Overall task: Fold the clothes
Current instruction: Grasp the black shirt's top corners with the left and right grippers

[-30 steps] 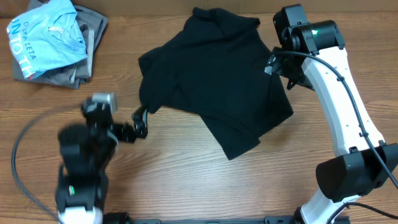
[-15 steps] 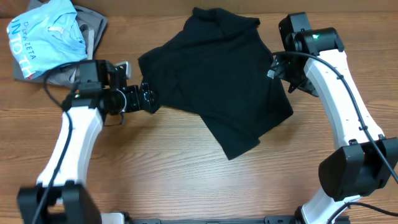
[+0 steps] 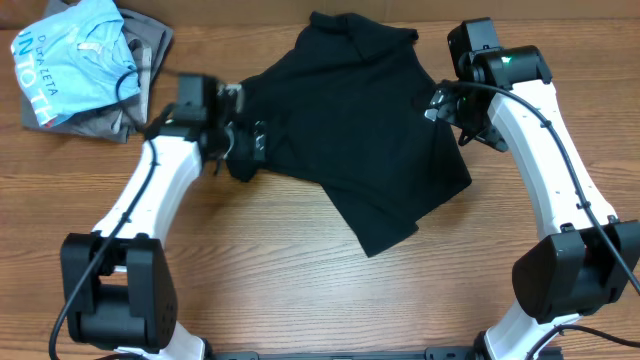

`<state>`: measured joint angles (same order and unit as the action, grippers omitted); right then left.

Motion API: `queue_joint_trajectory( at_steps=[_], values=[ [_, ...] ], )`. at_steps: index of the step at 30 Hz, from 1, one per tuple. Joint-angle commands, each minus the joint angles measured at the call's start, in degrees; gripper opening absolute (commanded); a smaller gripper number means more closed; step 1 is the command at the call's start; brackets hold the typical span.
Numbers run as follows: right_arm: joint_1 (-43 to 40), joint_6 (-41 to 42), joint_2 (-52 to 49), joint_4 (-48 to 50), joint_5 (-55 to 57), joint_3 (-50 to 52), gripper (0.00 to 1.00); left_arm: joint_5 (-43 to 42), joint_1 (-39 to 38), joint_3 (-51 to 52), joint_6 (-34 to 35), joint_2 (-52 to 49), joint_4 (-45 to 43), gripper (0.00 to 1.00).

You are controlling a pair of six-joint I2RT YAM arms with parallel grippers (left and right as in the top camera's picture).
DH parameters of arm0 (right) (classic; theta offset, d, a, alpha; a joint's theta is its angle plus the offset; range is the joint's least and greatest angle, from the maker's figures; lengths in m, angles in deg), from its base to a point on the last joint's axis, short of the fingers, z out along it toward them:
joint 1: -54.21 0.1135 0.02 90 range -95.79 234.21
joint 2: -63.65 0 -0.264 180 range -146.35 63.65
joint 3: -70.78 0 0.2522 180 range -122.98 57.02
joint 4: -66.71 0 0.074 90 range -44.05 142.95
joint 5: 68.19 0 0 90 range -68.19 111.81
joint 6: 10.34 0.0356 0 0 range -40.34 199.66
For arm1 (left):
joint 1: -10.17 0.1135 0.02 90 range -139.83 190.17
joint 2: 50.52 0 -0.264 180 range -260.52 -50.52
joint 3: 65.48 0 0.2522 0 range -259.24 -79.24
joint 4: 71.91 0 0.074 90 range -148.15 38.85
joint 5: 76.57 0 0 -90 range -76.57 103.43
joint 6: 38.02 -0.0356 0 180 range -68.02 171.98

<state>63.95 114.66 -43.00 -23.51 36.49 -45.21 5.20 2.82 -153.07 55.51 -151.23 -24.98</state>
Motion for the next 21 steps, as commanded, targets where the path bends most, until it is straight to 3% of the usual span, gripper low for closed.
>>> queue_joint_trajectory(
  at_steps=[1,7,21],
  values=[
    [-0.22,0.63,1.09,0.31,-1.31,0.24,1.00,12.07,-5.25,-5.22,-6.38,-3.32,-1.05,1.00],
    [-0.22,0.61,1.09,-1.90,-1.31,0.28,1.00,12.74,-9.38,-8.98,-11.30,-11.91,-1.25,1.00],
    [-0.15,0.63,1.09,-2.67,-4.50,0.28,1.00,13.64,-9.55,-9.27,-12.13,-18.08,-8.20,1.00]
  ],
)
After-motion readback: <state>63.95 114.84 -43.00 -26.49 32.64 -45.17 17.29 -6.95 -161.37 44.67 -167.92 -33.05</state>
